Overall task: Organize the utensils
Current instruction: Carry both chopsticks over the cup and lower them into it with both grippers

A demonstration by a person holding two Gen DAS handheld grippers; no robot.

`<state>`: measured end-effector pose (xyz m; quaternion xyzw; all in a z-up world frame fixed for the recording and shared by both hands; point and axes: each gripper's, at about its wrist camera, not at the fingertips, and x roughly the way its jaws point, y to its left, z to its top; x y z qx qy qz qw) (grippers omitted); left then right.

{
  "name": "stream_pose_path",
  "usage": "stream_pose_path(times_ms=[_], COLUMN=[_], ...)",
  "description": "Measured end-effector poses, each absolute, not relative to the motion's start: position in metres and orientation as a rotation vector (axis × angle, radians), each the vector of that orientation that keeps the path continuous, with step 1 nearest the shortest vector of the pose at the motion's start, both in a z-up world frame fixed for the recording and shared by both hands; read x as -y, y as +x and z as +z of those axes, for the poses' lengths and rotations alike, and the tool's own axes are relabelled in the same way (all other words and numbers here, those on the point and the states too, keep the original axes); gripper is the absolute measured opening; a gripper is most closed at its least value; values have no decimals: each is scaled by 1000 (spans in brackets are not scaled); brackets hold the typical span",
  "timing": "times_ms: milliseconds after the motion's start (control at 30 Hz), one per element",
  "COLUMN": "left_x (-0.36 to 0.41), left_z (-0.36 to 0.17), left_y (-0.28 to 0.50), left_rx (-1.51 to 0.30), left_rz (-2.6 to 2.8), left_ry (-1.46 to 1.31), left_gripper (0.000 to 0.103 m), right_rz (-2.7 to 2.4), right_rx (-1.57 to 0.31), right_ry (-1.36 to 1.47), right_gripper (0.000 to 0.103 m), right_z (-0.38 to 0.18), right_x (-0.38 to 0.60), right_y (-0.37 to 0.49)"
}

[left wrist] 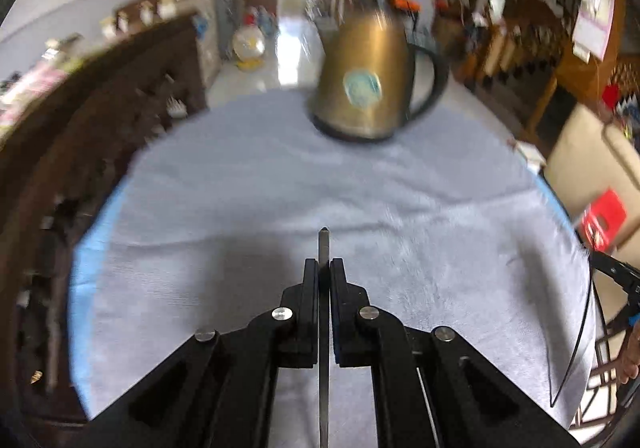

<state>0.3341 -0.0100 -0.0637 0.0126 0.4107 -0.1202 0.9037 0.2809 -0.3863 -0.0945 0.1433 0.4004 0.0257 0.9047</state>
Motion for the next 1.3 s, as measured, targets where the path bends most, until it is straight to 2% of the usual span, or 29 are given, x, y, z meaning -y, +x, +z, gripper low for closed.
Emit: stream_pose_path(times_ms=[233,500,700,1000,1300], left_x=[-32,-43,-44,-41,-18], left_z=[4,44,78,110,112], left_y=[256,175,120,61,63], left_rx=[-670,-526,-433,-344,-285], left_rz=[-234,-267,-306,-374,-407], left_ry=[-17,-90,-112,-172,-259], left_gripper=[5,5,5,5,5], right_rz=[-12,11,77,167,105], right_rx=[-609,-415,-311,-201,-115], right_ry=[263,266,266,280,221], right_gripper=[7,7,7,7,7], right_z=[-34,16,46,67,54], right_x=[384,358,334,293,247], right_y=[191,100,62,38,40])
